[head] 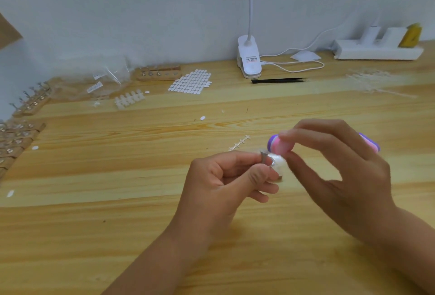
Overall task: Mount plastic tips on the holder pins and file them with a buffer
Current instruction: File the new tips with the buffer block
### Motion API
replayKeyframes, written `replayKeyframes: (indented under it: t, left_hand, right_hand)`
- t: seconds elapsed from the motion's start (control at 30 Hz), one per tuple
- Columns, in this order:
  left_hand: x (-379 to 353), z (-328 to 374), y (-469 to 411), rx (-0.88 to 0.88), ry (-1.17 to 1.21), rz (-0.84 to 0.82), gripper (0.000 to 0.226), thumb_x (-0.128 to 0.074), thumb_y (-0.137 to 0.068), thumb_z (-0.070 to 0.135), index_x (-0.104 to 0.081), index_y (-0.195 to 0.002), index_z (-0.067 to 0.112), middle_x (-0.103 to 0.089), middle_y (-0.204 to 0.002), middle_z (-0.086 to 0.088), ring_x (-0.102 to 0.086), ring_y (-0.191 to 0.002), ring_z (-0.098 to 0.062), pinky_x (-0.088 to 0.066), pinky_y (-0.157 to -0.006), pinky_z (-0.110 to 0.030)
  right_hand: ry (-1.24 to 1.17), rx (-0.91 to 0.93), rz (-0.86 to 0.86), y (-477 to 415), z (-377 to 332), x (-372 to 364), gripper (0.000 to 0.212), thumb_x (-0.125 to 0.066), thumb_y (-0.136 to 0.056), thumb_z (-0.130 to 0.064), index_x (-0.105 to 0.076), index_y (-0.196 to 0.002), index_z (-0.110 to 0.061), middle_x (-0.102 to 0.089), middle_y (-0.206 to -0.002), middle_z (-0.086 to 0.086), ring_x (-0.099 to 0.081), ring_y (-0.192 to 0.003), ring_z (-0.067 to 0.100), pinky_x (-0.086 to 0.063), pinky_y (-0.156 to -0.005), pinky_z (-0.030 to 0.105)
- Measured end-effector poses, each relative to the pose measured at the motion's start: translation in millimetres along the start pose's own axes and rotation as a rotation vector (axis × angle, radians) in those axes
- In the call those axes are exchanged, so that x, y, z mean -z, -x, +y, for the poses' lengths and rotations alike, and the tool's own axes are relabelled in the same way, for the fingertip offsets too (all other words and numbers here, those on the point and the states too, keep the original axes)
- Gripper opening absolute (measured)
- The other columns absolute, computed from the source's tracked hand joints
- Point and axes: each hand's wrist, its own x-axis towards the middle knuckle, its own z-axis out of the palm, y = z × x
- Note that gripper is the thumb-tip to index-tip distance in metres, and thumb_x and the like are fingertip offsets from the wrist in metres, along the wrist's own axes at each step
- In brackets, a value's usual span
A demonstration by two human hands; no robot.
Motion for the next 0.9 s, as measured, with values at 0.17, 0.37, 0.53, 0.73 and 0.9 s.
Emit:
replayKeyframes:
  t: [0.17, 0.37, 0.53, 0.73, 0.9]
  left_hand:
    - [-0.2, 0.3, 0.1, -0.017, 0.030, -0.019, 0.013, -0.065, -0.086, 0.011, -0.076, -0.092, 0.007, -0.075, -0.080, -0.012, -0.074, -0.071, -0.026, -0.057, -0.060, -0.027]
    - [0.3, -0.3, -0.8, 0.011, 0.043, -0.040, 0.015, -0.059, -0.091, 0.008, -0.073, -0.092, 0.003, -0.074, -0.077, -0.012, -0.074, -0.070, -0.029, -0.058, -0.060, -0.030]
    - [2.2, 1.8, -1.4, 0.056, 0.033, -0.039, 0.019, -0.055, -0.088, 0.011, -0.072, -0.080, 0.008, -0.070, -0.069, -0.012, -0.072, -0.064, -0.028, -0.057, -0.058, -0.031]
    - [0.1, 2.8, -0.7, 0.031, 0.005, -0.090, 0.022, -0.052, -0.092, 0.012, -0.071, -0.081, 0.009, -0.064, -0.062, -0.008, -0.070, -0.059, -0.025, -0.056, -0.056, -0.031]
    - [0.8, 0.2, -1.9, 0.022, -0.020, -0.096, 0.024, -0.049, -0.093, 0.011, -0.068, -0.080, 0.012, -0.062, -0.061, -0.004, -0.069, -0.059, -0.025, -0.055, -0.056, -0.031]
  right_hand:
    - [0.029, 0.012, -0.035, 0.8, 4.1, 1.1, 0.028, -0.068, -0.092, 0.001, -0.063, -0.115, -0.013, -0.063, -0.105, 0.004, -0.065, -0.094, 0.018, -0.050, -0.090, 0.027]
    - [-0.022, 0.074, -0.028, 5.6, -7.8, -0.9, 0.026, -0.065, -0.095, 0.000, -0.065, -0.116, -0.015, -0.064, -0.109, 0.005, -0.061, -0.104, 0.012, -0.044, -0.097, 0.020]
    - [0.046, 0.027, -0.044, 1.8, 7.5, -0.1, 0.028, -0.064, -0.093, 0.002, -0.064, -0.117, -0.012, -0.063, -0.105, 0.006, -0.062, -0.099, 0.016, -0.046, -0.095, 0.020]
    - [0.038, 0.170, -0.098, 7.1, -2.1, -2.5, 0.030, -0.063, -0.092, 0.008, -0.067, -0.116, -0.008, -0.062, -0.110, 0.008, -0.060, -0.104, 0.018, -0.045, -0.097, 0.024]
    - [-0.001, 0.084, -0.046, 3.2, -2.5, 0.4, 0.031, -0.063, -0.094, 0.003, -0.065, -0.119, -0.015, -0.061, -0.109, 0.005, -0.062, -0.101, 0.018, -0.048, -0.094, 0.027]
